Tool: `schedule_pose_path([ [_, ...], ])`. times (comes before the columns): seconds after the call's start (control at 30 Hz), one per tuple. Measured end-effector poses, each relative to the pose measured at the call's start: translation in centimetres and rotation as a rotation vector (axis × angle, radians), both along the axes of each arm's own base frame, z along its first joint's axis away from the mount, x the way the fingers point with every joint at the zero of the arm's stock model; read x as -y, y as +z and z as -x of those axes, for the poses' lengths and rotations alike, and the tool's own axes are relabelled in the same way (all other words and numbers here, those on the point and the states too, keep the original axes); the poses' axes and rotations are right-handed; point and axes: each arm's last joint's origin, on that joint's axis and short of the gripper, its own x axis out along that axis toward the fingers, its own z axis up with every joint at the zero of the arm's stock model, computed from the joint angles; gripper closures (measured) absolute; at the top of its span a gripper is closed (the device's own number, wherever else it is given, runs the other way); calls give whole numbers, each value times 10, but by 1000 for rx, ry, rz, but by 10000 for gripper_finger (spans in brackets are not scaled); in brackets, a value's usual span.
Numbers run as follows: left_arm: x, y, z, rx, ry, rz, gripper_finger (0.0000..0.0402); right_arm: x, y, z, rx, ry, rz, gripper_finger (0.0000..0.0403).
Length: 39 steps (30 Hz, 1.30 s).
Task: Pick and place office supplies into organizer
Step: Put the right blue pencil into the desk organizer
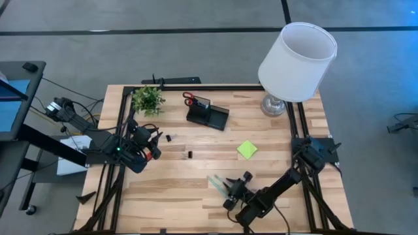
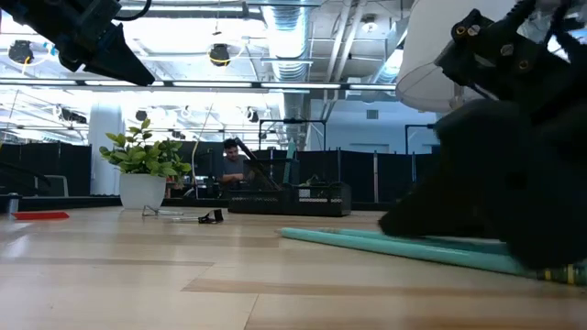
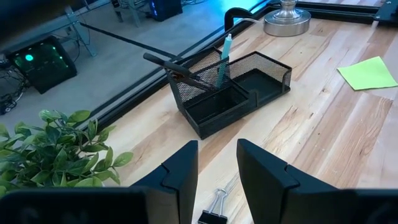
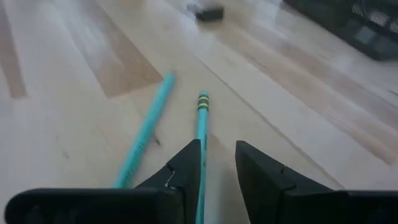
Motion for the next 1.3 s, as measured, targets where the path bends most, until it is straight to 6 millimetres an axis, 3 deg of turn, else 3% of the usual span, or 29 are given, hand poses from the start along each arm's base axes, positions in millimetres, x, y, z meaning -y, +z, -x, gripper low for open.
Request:
schedule_pose_path([
  [0.17,0,0,0,-1,-1,2,292,-5,34,8,20,15,-74,306],
  [0.37,0,0,0,-1,-3,10,292,-37,52,36,59,130,-138,306],
  [0.57,0,0,0,11,4,23,292,-70,23,81,152,177,-128,306],
  [0.7,0,0,0,16,6,27,292,-81,7,101,262,207,-40,306],
  [0.97,0,0,0,47,25,56,292,-73,-2,96,122,201,-31,306],
  [1.3,0,0,0,42,22,51,292,-56,-8,97,115,117,-59,306],
])
